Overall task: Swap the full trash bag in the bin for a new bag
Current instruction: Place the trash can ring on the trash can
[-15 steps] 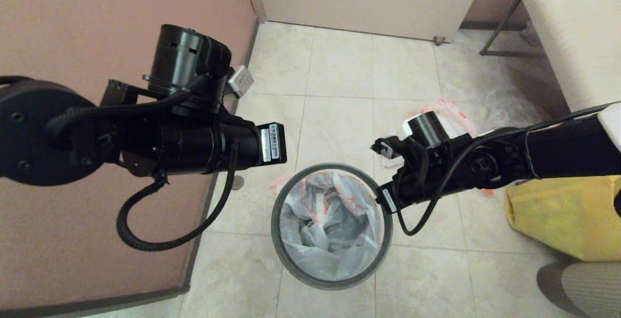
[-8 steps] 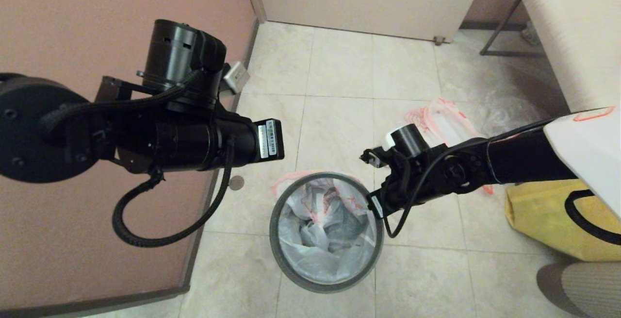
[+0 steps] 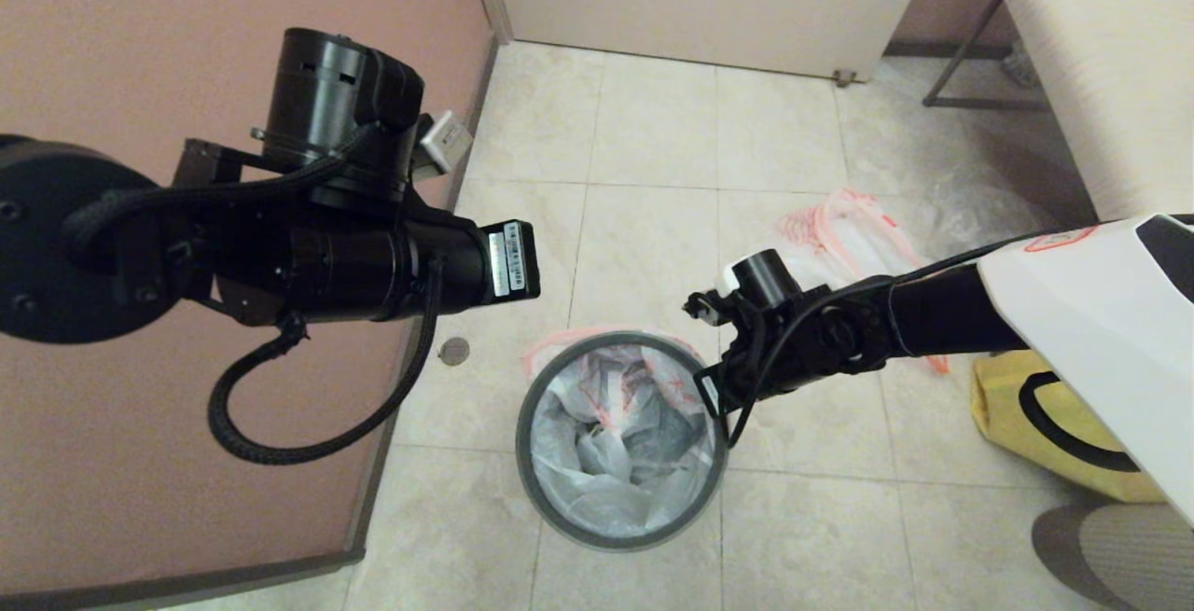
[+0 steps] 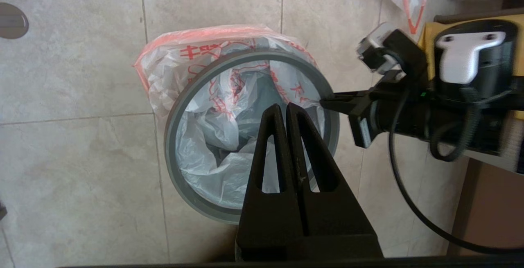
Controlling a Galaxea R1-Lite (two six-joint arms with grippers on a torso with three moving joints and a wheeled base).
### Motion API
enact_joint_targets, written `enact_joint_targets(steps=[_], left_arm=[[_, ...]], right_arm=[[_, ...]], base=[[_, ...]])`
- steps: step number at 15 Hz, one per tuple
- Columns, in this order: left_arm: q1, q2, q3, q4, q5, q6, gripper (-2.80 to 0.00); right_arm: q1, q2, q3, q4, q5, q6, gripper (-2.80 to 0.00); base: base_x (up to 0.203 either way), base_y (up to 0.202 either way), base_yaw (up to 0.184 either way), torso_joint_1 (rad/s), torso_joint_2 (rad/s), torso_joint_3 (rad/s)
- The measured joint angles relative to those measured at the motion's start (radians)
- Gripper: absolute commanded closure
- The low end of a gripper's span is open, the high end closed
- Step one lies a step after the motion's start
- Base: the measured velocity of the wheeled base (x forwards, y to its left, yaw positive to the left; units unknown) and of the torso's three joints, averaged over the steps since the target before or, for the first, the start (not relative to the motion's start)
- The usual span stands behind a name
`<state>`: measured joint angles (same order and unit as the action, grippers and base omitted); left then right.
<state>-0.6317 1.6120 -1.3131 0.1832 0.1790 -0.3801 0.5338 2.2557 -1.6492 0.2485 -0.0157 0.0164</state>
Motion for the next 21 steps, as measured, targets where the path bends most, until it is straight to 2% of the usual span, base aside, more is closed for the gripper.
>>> enact_joint_targets(steps=[5, 17, 21], left_arm=[[0.002, -0.01, -0.001, -0.002, 0.0, 0.001, 0.0], [0.003, -0.015, -0.007, 0.0, 0.0, 0.001, 0.0], [0.003, -0.016, -0.006, 0.001, 0.001, 0.001, 0.0]], right_arm=[[-0.002, 0.015, -0.008, 0.0, -0.037, -0.014, 0.0], [0.001, 0.073, -0.068, -0.002, -0.052, -0.018, 0.0], [0.03, 0.014, -0.003, 0.001, -0.058, -0.015, 0.0]], base=[[0.0, 0.0, 0.0, 0.0, 0.0, 0.0], [0.0, 0.0, 0.0, 0.0, 0.0, 0.0], [0.0, 0.0, 0.0, 0.0, 0.0, 0.0]])
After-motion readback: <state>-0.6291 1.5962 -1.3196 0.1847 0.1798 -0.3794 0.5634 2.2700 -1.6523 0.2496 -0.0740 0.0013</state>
